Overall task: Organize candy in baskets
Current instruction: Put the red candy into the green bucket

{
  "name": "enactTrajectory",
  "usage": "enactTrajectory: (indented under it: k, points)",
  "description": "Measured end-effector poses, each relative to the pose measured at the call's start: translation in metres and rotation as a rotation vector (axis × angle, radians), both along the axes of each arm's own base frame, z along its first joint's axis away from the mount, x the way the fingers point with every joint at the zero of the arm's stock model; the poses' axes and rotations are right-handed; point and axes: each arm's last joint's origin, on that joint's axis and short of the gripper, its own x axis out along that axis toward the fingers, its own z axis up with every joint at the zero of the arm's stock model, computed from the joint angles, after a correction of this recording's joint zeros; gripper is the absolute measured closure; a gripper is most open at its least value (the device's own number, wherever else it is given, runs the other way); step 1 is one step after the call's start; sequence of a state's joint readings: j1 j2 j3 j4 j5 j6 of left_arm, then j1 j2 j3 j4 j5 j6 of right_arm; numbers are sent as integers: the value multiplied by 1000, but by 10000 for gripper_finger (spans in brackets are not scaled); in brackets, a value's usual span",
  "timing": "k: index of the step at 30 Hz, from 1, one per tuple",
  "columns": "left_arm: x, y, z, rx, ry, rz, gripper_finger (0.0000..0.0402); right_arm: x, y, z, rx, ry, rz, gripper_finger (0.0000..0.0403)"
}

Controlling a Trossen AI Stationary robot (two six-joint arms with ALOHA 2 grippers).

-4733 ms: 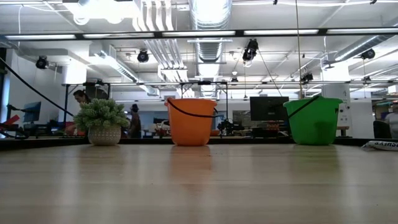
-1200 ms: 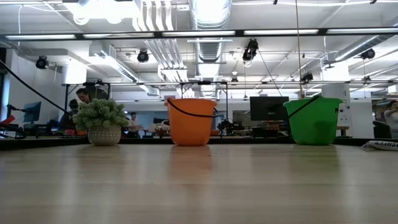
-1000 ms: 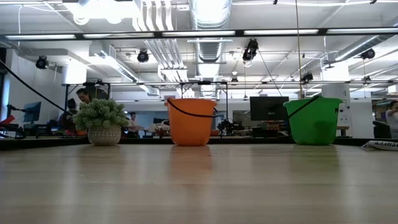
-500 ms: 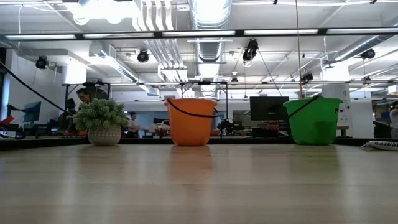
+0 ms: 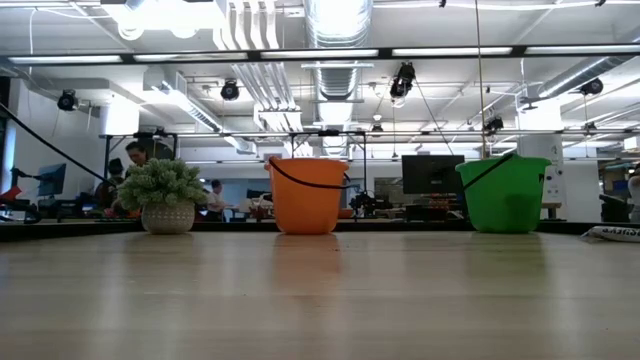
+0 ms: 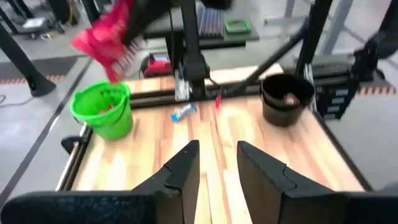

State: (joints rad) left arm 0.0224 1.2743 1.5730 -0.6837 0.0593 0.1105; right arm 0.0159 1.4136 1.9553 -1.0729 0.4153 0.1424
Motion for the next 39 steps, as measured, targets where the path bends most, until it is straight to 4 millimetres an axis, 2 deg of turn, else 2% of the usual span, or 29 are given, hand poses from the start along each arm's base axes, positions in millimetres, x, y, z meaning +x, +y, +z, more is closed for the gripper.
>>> enactTrajectory:
  k: [4,16,28,39]
  points:
    - [-3,1,-5,33,57,0,310,-8,-12,-2,17,55,-62,390]
    - [-6,14,-11,212,147,161,310,-26,-47,-11,48,206,-210,390]
    - [-18,50,-20,256,289,389,310,-51,-96,-16,95,300,-329,390]
    - [-30,81,-23,247,345,519,310,-79,-151,-36,179,387,-446,390]
